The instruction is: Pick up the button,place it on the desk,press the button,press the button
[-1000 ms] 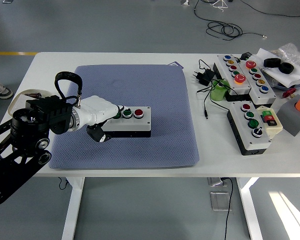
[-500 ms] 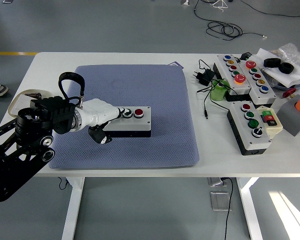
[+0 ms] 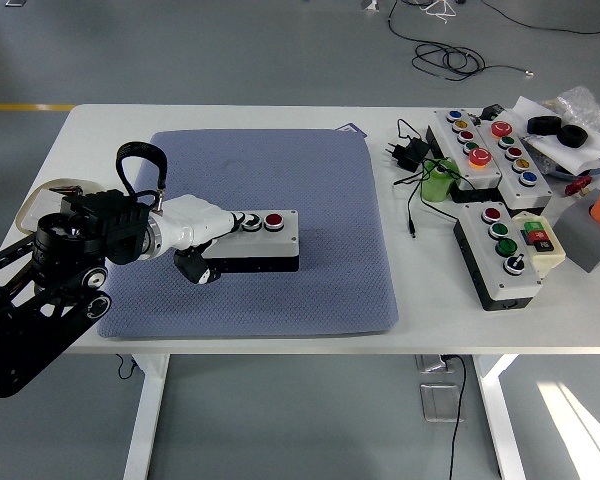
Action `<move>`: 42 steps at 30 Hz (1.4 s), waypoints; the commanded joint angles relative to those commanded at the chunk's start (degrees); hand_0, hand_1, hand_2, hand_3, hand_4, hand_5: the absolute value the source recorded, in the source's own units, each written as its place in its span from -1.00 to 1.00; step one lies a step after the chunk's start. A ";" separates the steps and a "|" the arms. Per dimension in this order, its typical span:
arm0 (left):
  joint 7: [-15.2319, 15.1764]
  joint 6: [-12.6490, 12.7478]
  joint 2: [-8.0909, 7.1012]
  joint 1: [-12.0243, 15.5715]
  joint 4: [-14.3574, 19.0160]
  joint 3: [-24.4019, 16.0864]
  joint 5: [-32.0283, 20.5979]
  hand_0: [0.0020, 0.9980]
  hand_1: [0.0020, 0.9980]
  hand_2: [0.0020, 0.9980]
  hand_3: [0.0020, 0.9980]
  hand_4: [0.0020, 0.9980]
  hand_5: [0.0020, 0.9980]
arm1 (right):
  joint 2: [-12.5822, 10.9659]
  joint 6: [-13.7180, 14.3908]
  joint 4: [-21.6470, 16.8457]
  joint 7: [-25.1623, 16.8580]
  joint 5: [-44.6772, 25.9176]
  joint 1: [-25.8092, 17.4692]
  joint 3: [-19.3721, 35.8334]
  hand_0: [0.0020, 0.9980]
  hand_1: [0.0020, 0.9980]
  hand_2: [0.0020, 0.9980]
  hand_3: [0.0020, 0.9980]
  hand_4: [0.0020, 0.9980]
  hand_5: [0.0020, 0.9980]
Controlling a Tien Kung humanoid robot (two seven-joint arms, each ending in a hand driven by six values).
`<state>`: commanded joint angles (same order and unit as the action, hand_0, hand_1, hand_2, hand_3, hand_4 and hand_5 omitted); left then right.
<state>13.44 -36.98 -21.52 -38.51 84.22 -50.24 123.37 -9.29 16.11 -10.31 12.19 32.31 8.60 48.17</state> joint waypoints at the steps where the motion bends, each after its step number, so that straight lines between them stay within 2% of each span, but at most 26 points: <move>1: 0.09 0.00 -0.07 -0.02 -0.01 -0.03 -0.13 -1.00 -0.81 -0.78 0.95 0.40 -0.72 | 0.00 0.00 0.00 -0.05 -0.17 0.02 -0.10 0.58 0.60 0.64 0.50 -0.18 -0.04; 7: 0.21 0.00 -0.26 -0.14 0.19 -0.07 -0.71 -0.99 -0.80 -0.79 0.92 0.40 -0.72 | -0.01 -0.03 0.00 -0.10 -0.27 0.10 -0.16 0.58 0.60 0.64 0.50 -0.18 -0.04; 8: 0.20 0.00 -0.26 -0.16 0.24 -0.10 -0.82 -0.99 -0.80 -0.79 0.77 0.39 -0.71 | -0.02 -0.03 0.00 -0.10 -0.27 0.10 -0.16 0.58 0.60 0.64 0.50 -0.18 -0.04; 19: 0.12 0.00 -0.21 -0.26 0.60 -0.26 -2.00 -1.00 -0.80 -0.79 0.71 0.39 -0.72 | -0.03 0.01 0.00 -0.07 -0.16 0.12 -0.01 0.58 0.60 0.64 0.50 -0.18 -0.04; 20: 0.13 0.00 -0.19 -0.27 0.57 -0.24 -2.00 -1.00 -0.81 -0.80 0.63 0.40 -0.71 | -0.02 0.01 0.00 -0.07 -0.18 0.12 -0.01 0.58 0.60 0.64 0.50 -0.18 -0.04; 35: 0.36 0.00 -0.05 -0.26 -0.59 -0.15 -2.03 -1.00 -0.81 -0.80 0.58 0.40 -0.70 | -0.03 -0.03 0.00 -0.17 -0.36 0.19 -0.21 0.58 0.60 0.64 0.50 -0.18 -0.04; 42: 0.12 0.00 -0.07 -0.04 0.81 -1.06 -1.76 -1.00 -0.81 -0.80 0.59 0.42 -0.67 | 0.01 0.01 0.00 -0.12 -0.42 0.13 -0.20 0.58 0.60 0.64 0.50 -0.18 -0.04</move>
<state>13.56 -36.98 -21.59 -38.56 85.02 -51.30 121.61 -9.28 16.12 -10.31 12.07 31.89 8.73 47.97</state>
